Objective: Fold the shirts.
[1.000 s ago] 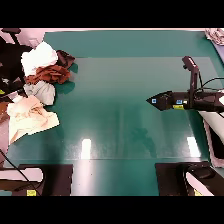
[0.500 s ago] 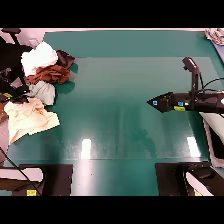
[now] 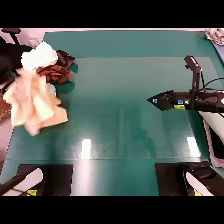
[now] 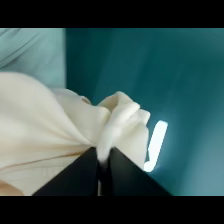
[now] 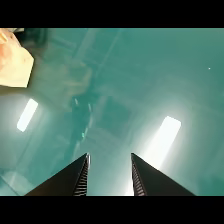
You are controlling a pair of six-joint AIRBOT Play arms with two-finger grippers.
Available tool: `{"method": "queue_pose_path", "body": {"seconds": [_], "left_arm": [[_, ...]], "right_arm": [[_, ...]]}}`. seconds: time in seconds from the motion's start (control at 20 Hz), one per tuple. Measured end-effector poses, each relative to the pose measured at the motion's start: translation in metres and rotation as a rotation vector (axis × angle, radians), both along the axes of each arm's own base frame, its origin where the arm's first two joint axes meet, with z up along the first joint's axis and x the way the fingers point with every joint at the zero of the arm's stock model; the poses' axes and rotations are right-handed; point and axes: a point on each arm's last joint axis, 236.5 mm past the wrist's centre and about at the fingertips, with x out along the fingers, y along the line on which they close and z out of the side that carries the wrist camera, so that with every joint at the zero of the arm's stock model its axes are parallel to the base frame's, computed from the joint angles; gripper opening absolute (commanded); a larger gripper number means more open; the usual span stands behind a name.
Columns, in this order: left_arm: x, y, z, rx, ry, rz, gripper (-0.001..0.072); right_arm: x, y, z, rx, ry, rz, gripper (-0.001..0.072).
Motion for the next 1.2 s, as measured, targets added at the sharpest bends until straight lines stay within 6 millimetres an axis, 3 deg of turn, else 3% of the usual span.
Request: {"method": "queue_pose_path", "body": {"seconds": [0.15, 0.25, 0.35, 0.4, 0.45, 0.55, 0.65, 0.75, 0.9, 1.05, 1.2], "left_arm": [[-0.007, -0.049, 0.129, -0.118, -0.411, -0.039, 0.0033], [-0.023, -0.082, 0.208, -0.192, -0.647, -0.099, 0.0033], [-0.036, -0.112, 0.265, -0.274, -0.817, -0.157, 0.0033], [-0.039, -0.127, 0.283, -0.321, -0.871, -0.188, 0.0033], [-0.038, -0.143, 0.293, -0.365, -0.898, -0.217, 0.0033], [-0.022, -0.182, 0.291, -0.452, -0.886, -0.283, 0.0033], [0.004, -0.232, 0.267, -0.525, -0.812, -0.347, 0.0033], [0.023, -0.288, 0.236, -0.597, -0.719, -0.407, 0.0033], [0.031, -0.369, 0.205, -0.701, -0.614, -0.489, 0.0033], [0.005, -0.425, 0.231, -0.802, -0.644, -0.572, 0.0032], [-0.025, -0.435, 0.280, -0.869, -0.770, -0.586, 0.0032]], "right_arm": [[0.017, -0.009, 0.028, 0.027, -0.129, -0.079, 0.0312], [0.033, -0.022, 0.062, 0.053, -0.273, -0.172, 0.0312], [0.050, -0.047, 0.100, 0.048, -0.452, -0.286, 0.0311], [0.056, -0.062, 0.120, 0.033, -0.552, -0.346, 0.0312], [0.061, -0.075, 0.140, 0.015, -0.646, -0.398, 0.0311], [0.065, -0.104, 0.177, -0.018, -0.817, -0.502, 0.0311], [0.065, -0.134, 0.204, -0.049, -0.940, -0.603, 0.0311], [0.061, -0.165, 0.219, -0.085, -0.997, -0.691, 0.0311], [0.047, -0.218, 0.231, -0.119, -1.022, -0.844, 0.0311], [0.019, -0.272, 0.243, -0.128, -1.036, -1.024, 0.0311], [-0.008, -0.310, 0.252, -0.126, -1.052, -1.167, 0.0311]]}}
